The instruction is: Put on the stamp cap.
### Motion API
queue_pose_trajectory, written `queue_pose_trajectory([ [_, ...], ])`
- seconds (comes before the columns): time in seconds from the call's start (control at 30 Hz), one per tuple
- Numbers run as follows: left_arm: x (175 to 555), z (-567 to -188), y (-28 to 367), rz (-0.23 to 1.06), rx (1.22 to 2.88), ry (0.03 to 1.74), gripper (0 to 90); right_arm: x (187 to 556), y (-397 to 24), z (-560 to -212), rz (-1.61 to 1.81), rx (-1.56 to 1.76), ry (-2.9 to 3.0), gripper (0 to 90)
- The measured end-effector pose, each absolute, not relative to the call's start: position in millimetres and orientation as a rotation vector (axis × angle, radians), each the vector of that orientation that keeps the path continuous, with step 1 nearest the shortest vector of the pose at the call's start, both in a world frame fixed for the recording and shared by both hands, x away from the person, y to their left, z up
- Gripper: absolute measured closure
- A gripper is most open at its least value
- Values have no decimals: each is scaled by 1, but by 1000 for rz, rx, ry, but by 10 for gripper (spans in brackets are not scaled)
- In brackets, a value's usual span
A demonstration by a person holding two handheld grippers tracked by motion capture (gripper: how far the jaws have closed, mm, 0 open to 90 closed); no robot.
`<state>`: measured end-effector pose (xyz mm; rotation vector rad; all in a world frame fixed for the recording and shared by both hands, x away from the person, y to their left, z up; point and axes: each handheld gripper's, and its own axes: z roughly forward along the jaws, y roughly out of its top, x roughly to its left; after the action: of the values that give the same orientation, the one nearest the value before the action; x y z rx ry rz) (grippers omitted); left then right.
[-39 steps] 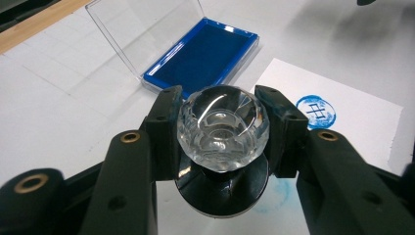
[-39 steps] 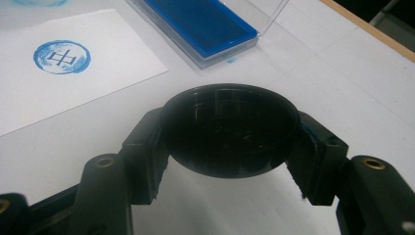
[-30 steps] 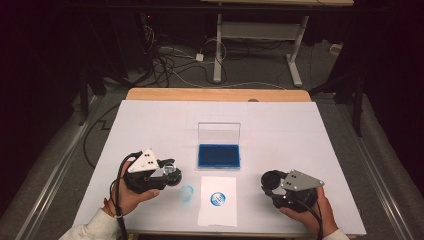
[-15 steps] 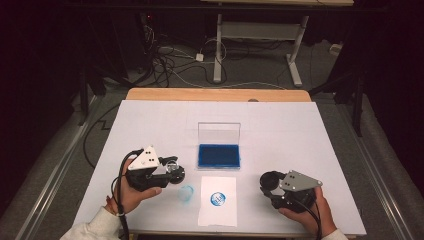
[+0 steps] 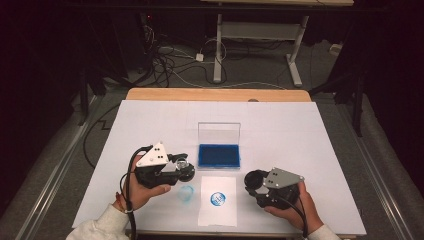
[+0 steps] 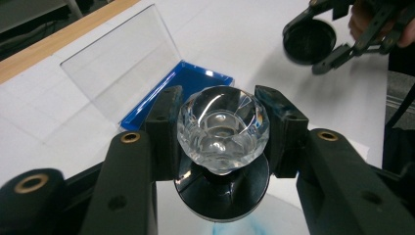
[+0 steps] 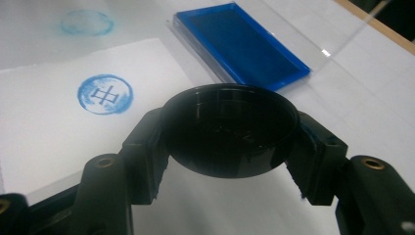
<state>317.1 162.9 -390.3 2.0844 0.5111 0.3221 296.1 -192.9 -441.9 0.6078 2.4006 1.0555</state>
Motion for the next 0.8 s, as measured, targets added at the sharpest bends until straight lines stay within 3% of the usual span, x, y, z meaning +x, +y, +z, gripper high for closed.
queue_pose_trajectory([
  [0.8, 333, -377, 127, 257, 1990, 459, 546, 322, -105, -449, 1212, 534, 2471, 389],
])
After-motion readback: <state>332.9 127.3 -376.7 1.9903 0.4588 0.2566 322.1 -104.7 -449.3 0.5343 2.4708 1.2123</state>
